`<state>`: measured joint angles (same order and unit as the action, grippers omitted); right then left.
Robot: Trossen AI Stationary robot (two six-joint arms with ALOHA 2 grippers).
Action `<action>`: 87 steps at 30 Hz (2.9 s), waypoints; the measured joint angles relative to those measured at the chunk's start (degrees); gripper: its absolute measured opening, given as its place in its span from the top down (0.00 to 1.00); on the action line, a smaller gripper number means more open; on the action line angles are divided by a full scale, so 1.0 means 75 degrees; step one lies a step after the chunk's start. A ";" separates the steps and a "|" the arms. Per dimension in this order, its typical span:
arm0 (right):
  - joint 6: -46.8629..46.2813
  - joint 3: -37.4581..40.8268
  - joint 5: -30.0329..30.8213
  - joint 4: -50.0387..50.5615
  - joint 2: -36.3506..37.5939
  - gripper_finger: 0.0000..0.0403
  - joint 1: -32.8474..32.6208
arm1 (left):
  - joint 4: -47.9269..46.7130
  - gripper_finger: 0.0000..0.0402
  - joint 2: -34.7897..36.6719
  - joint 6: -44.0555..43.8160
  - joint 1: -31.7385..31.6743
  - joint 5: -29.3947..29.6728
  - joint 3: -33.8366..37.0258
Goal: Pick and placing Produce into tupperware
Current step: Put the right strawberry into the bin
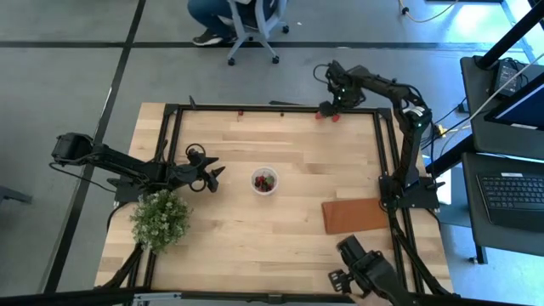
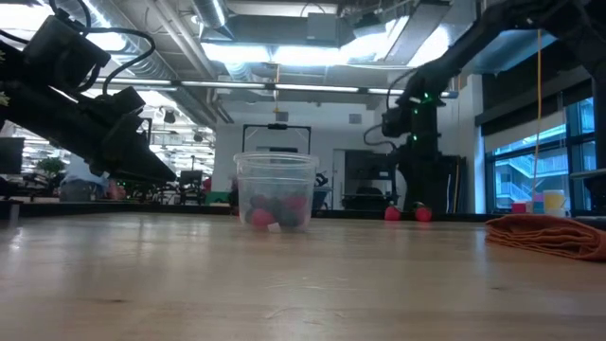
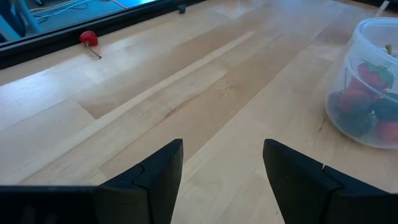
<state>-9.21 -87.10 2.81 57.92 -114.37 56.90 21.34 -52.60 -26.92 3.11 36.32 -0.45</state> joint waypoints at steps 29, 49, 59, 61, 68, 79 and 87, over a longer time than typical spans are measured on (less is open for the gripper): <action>-0.0714 0.2000 0.0043 -0.2883 0.0032 0.48 -0.0044 | -0.0344 0.47 -0.0003 0.0003 0.0000 0.0058 0.0000; -0.0060 0.1837 0.0256 -0.2422 0.0207 0.68 -0.0276 | -0.0335 0.47 -0.0002 0.0000 0.0003 0.0058 0.0000; 0.0409 0.0853 -0.0287 -0.0956 0.2282 0.68 -0.0624 | -0.0329 0.47 -0.0003 -0.0009 0.0003 0.0061 0.0000; 0.0539 0.0635 -0.0972 -0.0921 0.2740 0.68 -0.0868 | -0.0329 0.47 -0.0003 -0.0009 0.0000 0.0061 0.0000; 0.0699 -0.0193 -0.1978 -0.1224 0.3663 0.68 -0.2448 | -0.0329 0.47 -0.0003 -0.0009 0.0000 0.0061 0.0000; 0.1652 -0.1174 -0.1991 -0.2606 0.2987 0.68 -0.5643 | -0.0329 0.47 -0.0003 -0.0023 0.0000 0.0061 0.0000; 0.2407 -0.1168 -0.1922 -0.2872 0.1740 0.68 -0.6727 | -0.0332 0.47 -0.0003 -0.0198 0.0001 0.0024 0.0000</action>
<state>8.84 -95.86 -11.60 36.38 -101.32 6.45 18.85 -52.62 -28.40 3.12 36.50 -0.45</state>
